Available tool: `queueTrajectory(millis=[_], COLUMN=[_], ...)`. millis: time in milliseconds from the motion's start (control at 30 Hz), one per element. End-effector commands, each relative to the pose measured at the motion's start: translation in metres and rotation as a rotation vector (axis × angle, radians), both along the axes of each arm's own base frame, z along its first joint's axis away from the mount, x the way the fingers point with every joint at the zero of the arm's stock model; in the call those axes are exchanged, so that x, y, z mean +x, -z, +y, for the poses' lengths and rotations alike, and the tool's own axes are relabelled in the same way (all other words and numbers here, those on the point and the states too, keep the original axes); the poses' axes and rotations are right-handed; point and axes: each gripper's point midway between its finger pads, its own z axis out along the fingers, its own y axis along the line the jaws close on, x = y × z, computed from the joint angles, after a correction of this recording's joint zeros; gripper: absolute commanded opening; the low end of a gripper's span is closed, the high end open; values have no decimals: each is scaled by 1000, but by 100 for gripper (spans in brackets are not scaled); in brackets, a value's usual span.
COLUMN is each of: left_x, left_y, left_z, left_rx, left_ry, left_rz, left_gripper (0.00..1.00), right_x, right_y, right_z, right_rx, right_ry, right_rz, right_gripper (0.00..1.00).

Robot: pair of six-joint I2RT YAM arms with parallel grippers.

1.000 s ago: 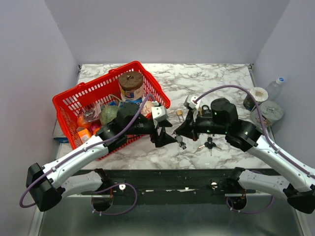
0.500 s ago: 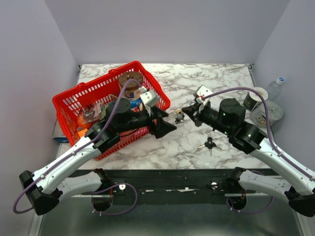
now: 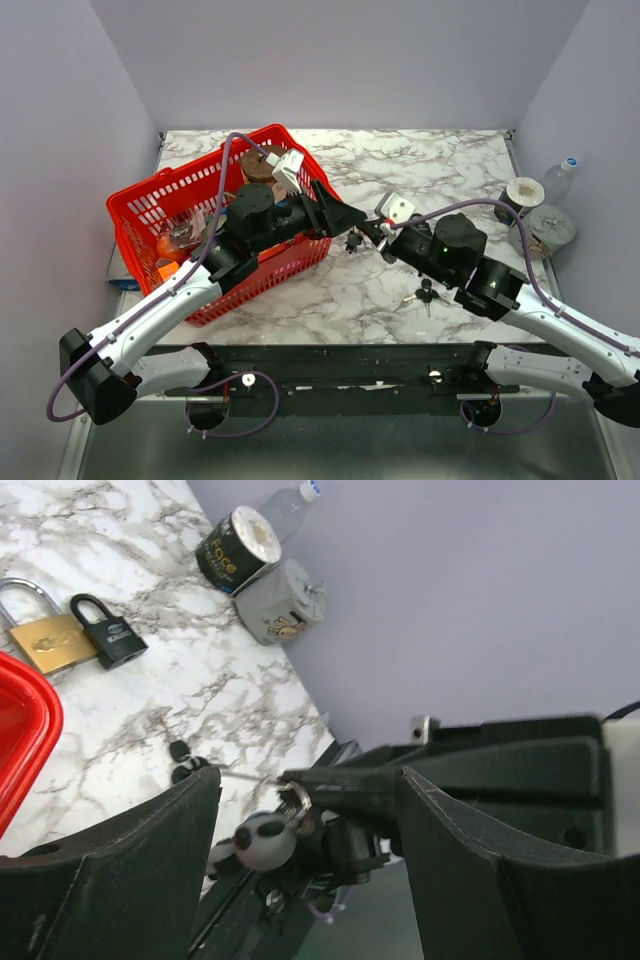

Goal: Unlock with the key
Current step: Pick up the key from the center of the board.

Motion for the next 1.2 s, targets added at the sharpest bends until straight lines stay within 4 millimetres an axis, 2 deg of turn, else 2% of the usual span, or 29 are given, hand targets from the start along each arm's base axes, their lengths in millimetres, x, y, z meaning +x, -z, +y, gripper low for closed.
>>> queueTrajectory(millis=[0,167,400,500,567,700,1000,1167], left_x=[8,5,5,4,4,3,-2,-6], left_y=[-18,-8,7,12,21,25,23,22], left_z=[0,-6,-1,-2,-4,-7,-14,-13], left_rx=[-116,-103,-54,-39,-16,-15,-46,-51], left_ry=[-42,-12,-22,-10,-1,24,84,107], left_rz=[51,95,141,173,205,233,269,288], left_gripper=[77,75,76,76,76,76,66,55], right_x=[6,4,3,2,1,0,1,1], right_y=[0,-1,1,-4,-3,0,9,15], right_z=[1,1,-1,1,2,4,10,12], right_rx=[-35,-37,-68,-60,-73,-97,-176,-218], right_ry=[53,67,87,100,103,118,151,163], right_rz=[-78,-110,-145,-174,-192,-217,-296,-321], right_gripper=[1,1,1,1,1,1,1,1])
